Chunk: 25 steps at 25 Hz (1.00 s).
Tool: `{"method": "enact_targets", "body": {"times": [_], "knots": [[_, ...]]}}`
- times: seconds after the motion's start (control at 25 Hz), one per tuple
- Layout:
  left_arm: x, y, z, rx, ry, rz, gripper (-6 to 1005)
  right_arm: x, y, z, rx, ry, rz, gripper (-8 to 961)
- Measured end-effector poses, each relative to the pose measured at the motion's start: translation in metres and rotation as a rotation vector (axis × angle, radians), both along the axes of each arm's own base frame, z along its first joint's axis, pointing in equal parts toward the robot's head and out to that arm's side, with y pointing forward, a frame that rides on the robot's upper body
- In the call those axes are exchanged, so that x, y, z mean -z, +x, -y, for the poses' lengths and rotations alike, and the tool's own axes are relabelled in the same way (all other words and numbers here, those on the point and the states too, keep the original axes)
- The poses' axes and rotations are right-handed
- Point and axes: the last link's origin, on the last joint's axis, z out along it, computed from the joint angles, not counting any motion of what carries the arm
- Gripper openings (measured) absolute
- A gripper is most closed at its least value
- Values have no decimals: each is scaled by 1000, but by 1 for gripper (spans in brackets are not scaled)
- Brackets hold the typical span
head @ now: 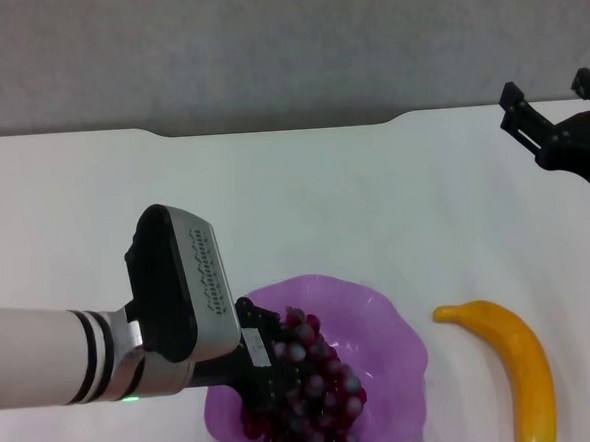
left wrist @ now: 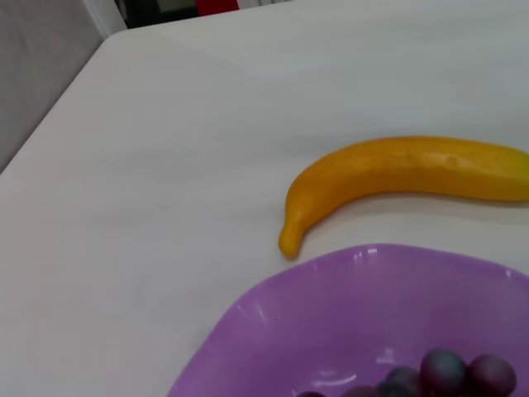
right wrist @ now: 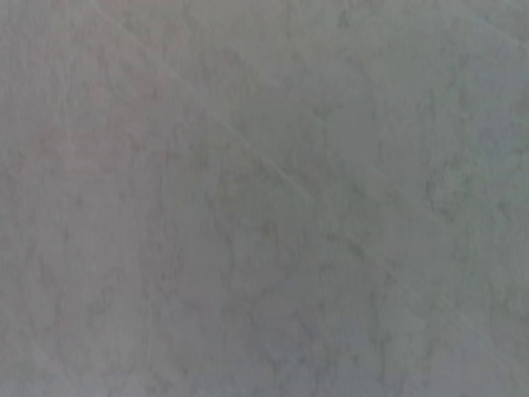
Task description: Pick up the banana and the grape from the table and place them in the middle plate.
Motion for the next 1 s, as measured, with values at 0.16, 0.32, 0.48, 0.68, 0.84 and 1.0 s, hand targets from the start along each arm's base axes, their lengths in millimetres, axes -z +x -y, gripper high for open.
{"method": "enact_targets", "body": {"times": [0.16, 0.32, 0.48, 0.68, 0.84, 1.0], "knots": [[1, 2, 0, 9, -5, -1, 336, 1, -1, -1, -4, -2, 0, 850], [5, 5, 1, 26, -5, -4, 348, 2, -1, -1, -5, -6, 1, 850], [4, 9, 0, 27, 5, 8, 449, 3, -1, -1, -3, -8, 2, 850], [-7, 28, 1, 54, 35, 78, 613, 3, 0, -1, -1, -9, 3, 851], [-23, 36, -2, 100, 115, 88, 750, 3, 0, -1, 0, -8, 3, 850], [-42, 35, -17, 104, 245, 95, 837, 3, 1, -1, 1, -8, 3, 851]]}}
